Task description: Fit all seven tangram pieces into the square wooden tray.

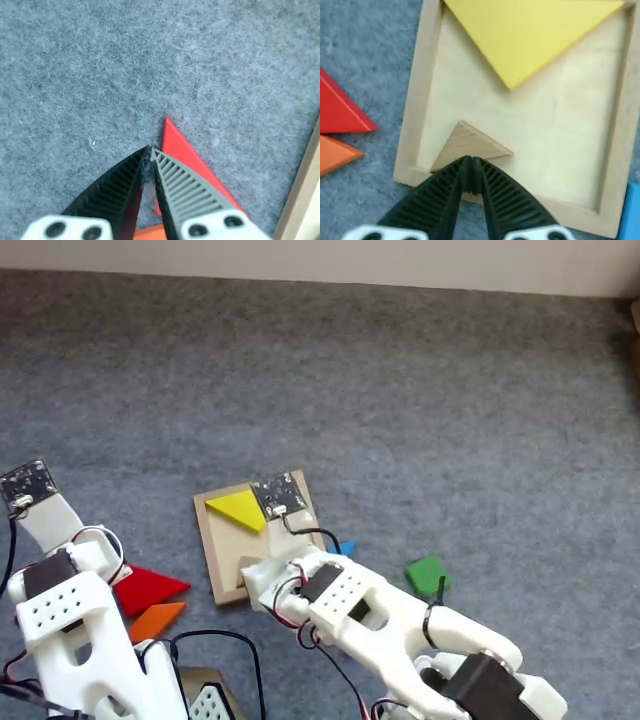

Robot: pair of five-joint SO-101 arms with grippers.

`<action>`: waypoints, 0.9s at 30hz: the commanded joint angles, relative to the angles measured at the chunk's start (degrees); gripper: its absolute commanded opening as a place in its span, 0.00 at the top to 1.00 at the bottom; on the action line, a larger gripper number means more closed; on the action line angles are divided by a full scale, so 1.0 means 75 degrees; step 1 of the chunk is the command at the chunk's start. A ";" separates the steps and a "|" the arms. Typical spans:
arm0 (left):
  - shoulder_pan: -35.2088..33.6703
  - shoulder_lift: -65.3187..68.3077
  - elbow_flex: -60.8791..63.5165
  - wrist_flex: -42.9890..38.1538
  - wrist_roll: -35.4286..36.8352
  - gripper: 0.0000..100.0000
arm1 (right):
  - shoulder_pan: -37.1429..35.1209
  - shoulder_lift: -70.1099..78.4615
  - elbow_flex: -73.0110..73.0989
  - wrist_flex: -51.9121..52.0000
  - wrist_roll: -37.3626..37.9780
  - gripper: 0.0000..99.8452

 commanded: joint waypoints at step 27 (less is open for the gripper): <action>-0.0041 -0.0158 -0.0158 -0.0094 -0.0012 0.99 | -0.0088 -0.1014 -0.0932 0.0229 -0.0352 0.97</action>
